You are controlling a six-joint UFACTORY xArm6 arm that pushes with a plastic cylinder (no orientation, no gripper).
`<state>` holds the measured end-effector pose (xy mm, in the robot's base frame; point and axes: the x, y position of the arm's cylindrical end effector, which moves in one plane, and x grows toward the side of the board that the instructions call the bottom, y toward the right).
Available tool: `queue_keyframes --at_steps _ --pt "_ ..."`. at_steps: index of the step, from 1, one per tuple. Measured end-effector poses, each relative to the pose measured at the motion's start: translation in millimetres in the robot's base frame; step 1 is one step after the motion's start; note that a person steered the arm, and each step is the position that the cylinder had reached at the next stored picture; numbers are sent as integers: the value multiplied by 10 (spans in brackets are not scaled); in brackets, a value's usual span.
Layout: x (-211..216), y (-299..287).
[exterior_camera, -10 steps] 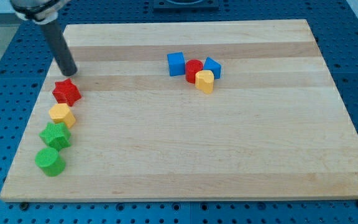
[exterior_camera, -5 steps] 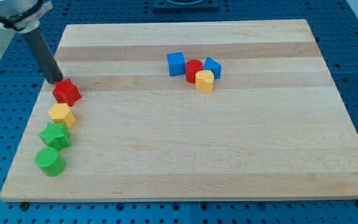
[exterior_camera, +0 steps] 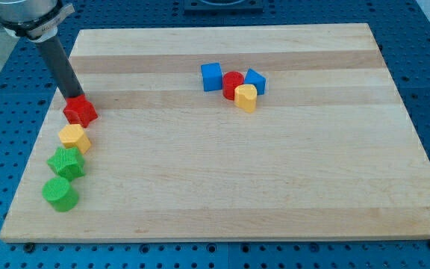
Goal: Adjust the red star above the yellow hexagon
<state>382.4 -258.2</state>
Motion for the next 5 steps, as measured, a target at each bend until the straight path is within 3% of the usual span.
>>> queue_keyframes --at_steps 5 --pt "26 180"
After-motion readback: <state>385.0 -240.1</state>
